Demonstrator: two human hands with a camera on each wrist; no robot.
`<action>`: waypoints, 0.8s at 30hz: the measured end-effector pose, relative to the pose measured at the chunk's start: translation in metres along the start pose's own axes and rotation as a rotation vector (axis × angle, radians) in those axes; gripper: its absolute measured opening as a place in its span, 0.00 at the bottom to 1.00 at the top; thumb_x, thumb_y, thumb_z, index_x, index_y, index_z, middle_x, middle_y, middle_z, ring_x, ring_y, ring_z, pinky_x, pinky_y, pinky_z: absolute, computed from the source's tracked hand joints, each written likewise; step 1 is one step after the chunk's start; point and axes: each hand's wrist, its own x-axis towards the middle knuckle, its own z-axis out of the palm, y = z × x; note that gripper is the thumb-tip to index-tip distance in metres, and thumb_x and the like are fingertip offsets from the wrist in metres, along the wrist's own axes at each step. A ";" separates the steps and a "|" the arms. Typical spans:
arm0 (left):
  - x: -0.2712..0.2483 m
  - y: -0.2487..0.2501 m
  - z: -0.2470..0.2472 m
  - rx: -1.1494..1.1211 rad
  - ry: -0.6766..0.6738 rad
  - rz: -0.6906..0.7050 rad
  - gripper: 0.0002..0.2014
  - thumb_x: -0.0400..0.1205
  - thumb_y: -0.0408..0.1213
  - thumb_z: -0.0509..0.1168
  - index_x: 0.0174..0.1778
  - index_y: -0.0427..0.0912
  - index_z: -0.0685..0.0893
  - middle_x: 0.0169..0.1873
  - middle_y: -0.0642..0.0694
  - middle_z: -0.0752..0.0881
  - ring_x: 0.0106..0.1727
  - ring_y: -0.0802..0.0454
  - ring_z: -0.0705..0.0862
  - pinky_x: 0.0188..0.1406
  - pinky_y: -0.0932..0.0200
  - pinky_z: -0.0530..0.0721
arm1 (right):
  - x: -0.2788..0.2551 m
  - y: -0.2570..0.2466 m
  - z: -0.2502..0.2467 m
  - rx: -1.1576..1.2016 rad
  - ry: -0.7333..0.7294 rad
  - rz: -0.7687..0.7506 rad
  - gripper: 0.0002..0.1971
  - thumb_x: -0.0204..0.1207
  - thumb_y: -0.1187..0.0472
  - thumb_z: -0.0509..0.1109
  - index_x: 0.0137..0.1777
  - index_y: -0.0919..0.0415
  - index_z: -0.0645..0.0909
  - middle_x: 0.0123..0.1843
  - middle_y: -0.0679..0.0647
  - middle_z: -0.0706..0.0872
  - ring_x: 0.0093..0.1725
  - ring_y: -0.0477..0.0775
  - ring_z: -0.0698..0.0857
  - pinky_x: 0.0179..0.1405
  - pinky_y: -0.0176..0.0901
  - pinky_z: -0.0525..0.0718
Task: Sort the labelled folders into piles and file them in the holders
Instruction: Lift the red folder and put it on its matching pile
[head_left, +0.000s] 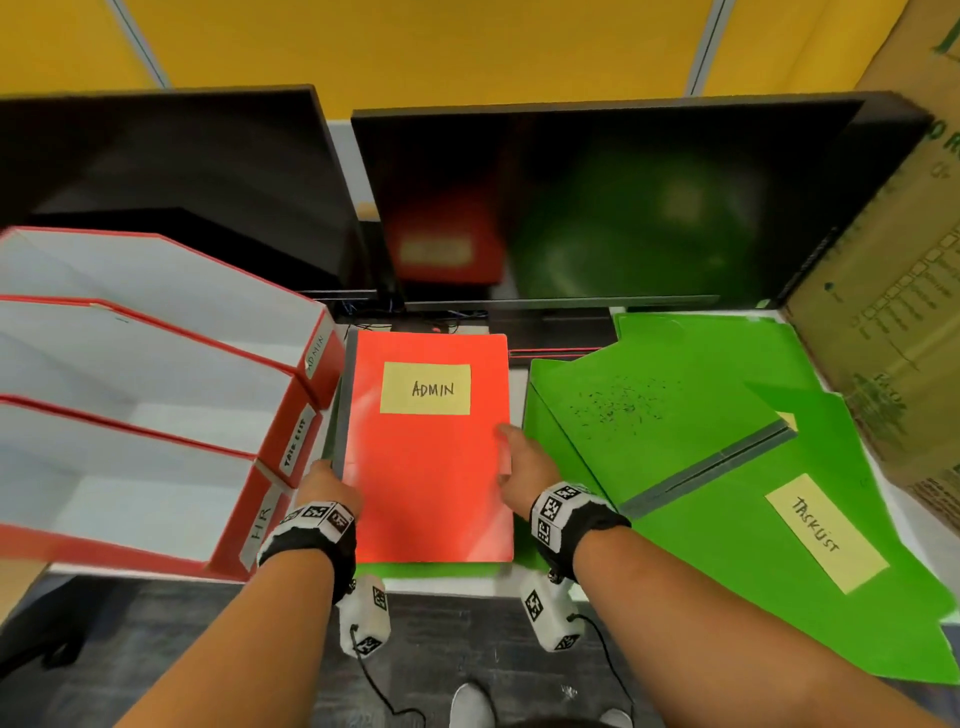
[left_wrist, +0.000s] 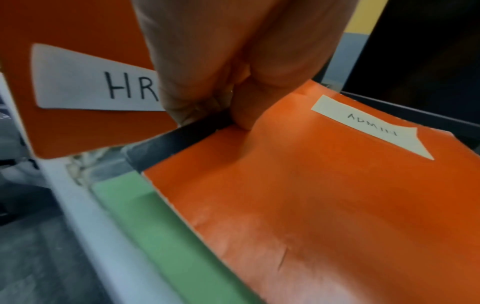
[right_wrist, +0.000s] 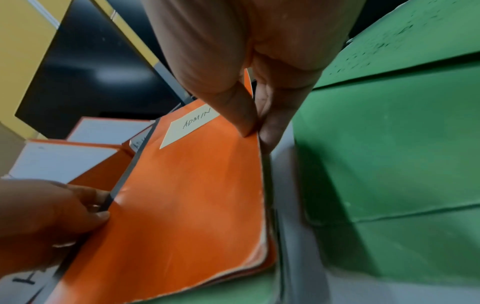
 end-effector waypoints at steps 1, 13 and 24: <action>0.004 -0.004 -0.001 0.020 -0.011 -0.010 0.20 0.77 0.26 0.58 0.66 0.34 0.74 0.54 0.32 0.84 0.55 0.33 0.83 0.53 0.46 0.82 | 0.002 0.000 0.004 -0.030 -0.019 -0.008 0.35 0.72 0.71 0.63 0.79 0.49 0.61 0.69 0.61 0.76 0.65 0.62 0.80 0.63 0.43 0.77; 0.023 -0.024 -0.001 0.126 -0.035 -0.073 0.17 0.78 0.26 0.60 0.64 0.34 0.77 0.54 0.32 0.83 0.57 0.34 0.83 0.56 0.48 0.83 | 0.004 -0.004 0.025 -0.121 -0.151 0.024 0.34 0.74 0.71 0.62 0.80 0.53 0.63 0.68 0.64 0.68 0.66 0.65 0.78 0.68 0.40 0.74; 0.014 0.016 0.011 0.186 0.005 0.025 0.24 0.78 0.30 0.61 0.71 0.47 0.75 0.69 0.38 0.73 0.69 0.34 0.73 0.67 0.43 0.76 | 0.003 0.005 -0.002 -0.109 -0.014 0.098 0.24 0.76 0.71 0.62 0.73 0.60 0.74 0.72 0.61 0.67 0.68 0.63 0.78 0.71 0.45 0.75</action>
